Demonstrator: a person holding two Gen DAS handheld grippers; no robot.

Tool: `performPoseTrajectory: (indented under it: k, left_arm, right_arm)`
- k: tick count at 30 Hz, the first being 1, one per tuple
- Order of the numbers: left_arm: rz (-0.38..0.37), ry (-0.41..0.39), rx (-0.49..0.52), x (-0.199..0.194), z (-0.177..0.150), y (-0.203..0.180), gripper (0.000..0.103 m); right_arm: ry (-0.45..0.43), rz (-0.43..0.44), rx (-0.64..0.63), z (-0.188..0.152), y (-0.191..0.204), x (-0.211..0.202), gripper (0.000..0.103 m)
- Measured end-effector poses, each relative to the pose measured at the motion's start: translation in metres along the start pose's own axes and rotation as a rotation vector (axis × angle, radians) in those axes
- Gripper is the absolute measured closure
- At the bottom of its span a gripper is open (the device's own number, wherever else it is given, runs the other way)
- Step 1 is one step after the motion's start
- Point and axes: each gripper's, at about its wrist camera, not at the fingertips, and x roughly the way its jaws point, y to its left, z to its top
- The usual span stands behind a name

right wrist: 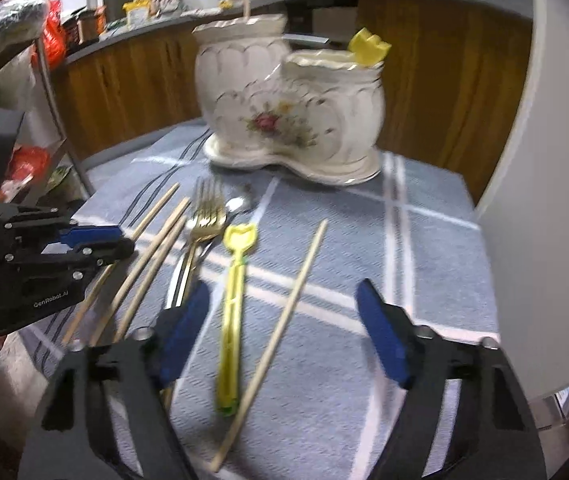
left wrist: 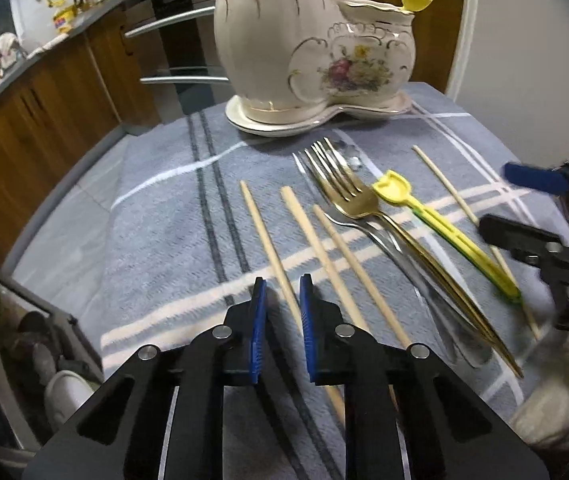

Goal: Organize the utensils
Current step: 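Grasp another chopstick with the left tool while the right tool grasps another yellow utensil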

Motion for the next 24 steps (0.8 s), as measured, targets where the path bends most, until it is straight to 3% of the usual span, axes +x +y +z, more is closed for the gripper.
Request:
performPoseTrajectory:
  k: [4,13,16,24]
  left_arm:
    - [-0.027,0.009,-0.002,-0.002,-0.002,0.002,0.085]
    - [-0.004,-0.005,-0.007,0.005,0.005,0.006,0.085]
    - [0.006,-0.018,0.004,0.004,0.004,0.006,0.095]
    - [-0.028,-0.052,-0.013,0.001,0.001,0.018,0.098]
  right_arm:
    - [0.057,0.046,-0.025,0.004,0.009,0.009,0.054]
    - [0.132,0.048,-0.076,0.009,0.024,0.029,0.078]
    - [0.129,0.067,-0.063,0.008,0.023,0.028,0.092]
    - [0.052,0.098,-0.003,0.006,0.010,0.009,0.093]
